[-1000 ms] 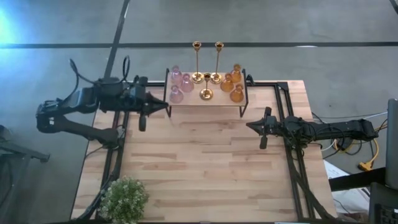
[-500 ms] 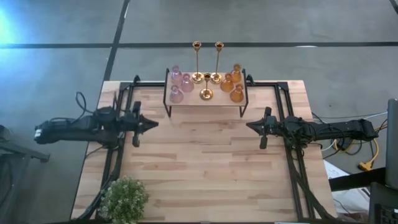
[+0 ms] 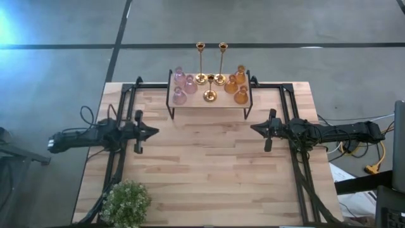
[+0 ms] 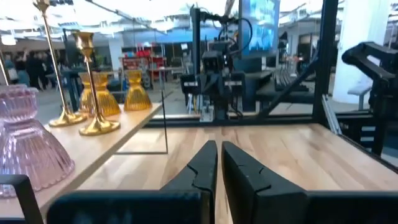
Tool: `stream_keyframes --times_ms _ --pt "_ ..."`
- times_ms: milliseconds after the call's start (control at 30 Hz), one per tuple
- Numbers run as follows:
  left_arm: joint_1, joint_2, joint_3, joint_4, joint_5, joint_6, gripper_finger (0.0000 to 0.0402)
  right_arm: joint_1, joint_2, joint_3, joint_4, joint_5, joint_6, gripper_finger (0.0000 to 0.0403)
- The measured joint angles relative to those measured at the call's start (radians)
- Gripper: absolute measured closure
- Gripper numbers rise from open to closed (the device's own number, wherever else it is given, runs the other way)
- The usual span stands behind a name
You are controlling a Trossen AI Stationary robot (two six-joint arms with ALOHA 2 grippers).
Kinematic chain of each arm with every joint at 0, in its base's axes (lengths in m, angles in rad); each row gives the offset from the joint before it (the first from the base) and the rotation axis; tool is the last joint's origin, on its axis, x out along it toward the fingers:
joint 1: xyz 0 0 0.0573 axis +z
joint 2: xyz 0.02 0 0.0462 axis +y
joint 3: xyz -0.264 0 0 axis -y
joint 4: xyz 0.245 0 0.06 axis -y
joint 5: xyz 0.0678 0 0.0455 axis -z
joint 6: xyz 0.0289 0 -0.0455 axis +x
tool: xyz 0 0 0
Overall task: Pick & Place candle stick holders
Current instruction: Return to Home Position
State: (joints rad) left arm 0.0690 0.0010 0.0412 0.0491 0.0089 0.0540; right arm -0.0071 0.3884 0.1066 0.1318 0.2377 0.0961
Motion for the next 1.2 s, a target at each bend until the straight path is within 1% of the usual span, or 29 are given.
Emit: stream_keyframes --times_ms 167,1200 --pt "-0.001 0.000 -0.032 -0.011 0.000 -0.002 0.0374 0.000 0.000 0.000 0.000 -0.002 -0.002 0.0394" --pt "-0.002 0.000 -0.030 -0.041 -0.001 -0.010 0.0374 0.000 0.000 0.000 0.000 -0.003 0.000 0.0394"
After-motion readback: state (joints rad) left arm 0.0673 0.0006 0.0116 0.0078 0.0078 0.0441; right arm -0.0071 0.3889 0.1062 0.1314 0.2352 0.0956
